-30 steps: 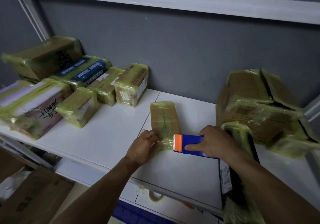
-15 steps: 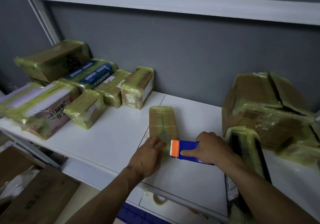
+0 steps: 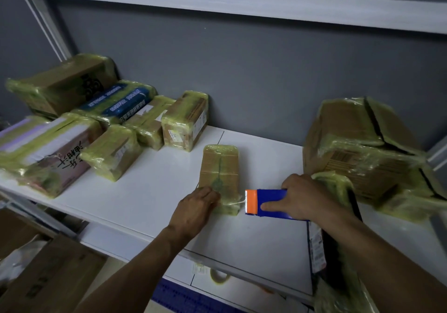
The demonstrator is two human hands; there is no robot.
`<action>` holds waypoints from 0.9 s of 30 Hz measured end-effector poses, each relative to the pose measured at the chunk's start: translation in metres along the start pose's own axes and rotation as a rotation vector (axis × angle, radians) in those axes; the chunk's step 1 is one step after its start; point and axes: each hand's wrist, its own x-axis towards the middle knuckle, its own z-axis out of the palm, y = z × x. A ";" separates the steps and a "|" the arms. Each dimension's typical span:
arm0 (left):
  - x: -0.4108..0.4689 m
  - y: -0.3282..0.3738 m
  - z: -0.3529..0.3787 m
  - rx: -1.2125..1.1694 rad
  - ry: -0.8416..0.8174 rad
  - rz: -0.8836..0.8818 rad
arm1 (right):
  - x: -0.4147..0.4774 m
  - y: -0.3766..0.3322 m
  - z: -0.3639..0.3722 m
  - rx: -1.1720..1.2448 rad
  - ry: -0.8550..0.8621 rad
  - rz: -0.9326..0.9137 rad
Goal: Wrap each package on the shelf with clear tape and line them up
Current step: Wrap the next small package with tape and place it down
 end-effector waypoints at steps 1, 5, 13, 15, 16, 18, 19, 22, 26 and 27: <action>0.000 0.001 0.002 0.041 -0.007 0.011 | 0.001 -0.002 0.003 -0.017 -0.007 -0.001; -0.002 0.002 0.007 0.125 0.009 0.051 | 0.004 -0.003 0.010 -0.013 -0.048 0.020; 0.005 0.018 0.020 0.271 0.055 0.014 | 0.005 -0.005 0.020 -0.023 -0.053 0.028; 0.007 0.024 0.028 0.174 0.014 -0.014 | 0.005 -0.006 0.023 -0.018 -0.057 0.036; 0.006 0.026 0.032 0.105 0.006 -0.032 | 0.004 -0.006 0.024 -0.011 -0.052 0.046; 0.002 0.026 0.037 0.061 0.034 -0.023 | 0.001 -0.006 0.024 -0.002 -0.035 0.062; 0.000 0.025 0.038 0.069 0.066 0.007 | 0.000 -0.005 0.025 0.002 -0.026 0.065; -0.002 0.020 0.038 0.113 0.146 0.066 | -0.005 -0.004 0.025 0.032 -0.025 0.063; -0.009 -0.002 0.034 0.086 0.193 0.100 | -0.013 -0.004 0.023 0.092 -0.031 0.033; -0.012 -0.005 0.033 0.087 0.189 0.086 | -0.015 -0.004 0.021 0.099 -0.021 0.023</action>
